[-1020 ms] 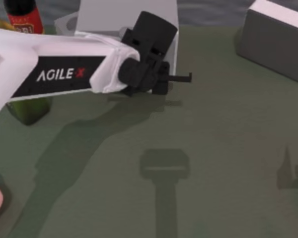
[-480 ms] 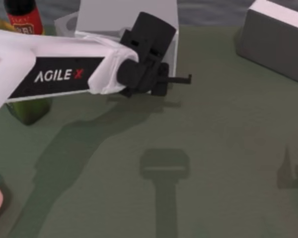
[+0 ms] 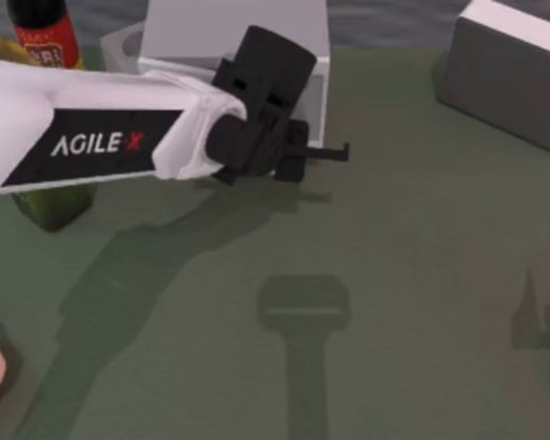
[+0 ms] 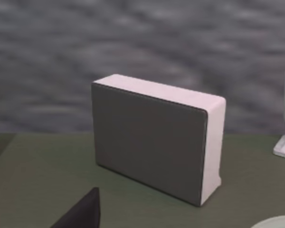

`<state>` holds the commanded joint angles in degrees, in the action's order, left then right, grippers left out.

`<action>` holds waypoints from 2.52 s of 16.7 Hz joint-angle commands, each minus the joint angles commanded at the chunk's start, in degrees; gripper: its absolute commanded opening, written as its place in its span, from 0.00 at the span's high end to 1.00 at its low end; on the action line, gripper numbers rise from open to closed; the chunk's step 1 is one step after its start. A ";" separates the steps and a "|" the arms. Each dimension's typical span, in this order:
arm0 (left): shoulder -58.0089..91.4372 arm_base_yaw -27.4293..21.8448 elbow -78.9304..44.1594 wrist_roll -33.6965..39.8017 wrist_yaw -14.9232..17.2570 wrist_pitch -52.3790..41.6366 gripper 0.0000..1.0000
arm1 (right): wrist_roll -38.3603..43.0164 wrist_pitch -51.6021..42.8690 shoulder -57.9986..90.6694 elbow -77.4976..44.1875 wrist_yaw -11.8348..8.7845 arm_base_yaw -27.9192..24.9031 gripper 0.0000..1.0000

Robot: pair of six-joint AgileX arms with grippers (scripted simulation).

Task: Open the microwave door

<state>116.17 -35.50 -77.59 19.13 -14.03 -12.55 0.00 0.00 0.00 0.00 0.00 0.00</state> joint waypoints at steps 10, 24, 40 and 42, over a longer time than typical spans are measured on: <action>0.00 0.00 0.00 0.00 0.00 0.00 1.00 | 0.00 0.00 0.00 0.00 0.00 0.00 0.00; -0.20 -0.25 0.37 -0.29 0.70 0.22 1.00 | 0.00 0.00 0.00 0.00 0.00 0.00 0.00; -2.09 0.67 3.25 -3.06 2.41 1.82 1.00 | 0.00 0.00 0.00 0.00 0.00 0.00 0.00; -2.09 0.67 3.25 -3.06 2.41 1.82 1.00 | 0.00 0.00 0.00 0.00 0.00 0.00 0.00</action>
<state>114.07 -34.83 -74.35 16.07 -11.62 -10.73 0.00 0.00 0.00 0.00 0.00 0.00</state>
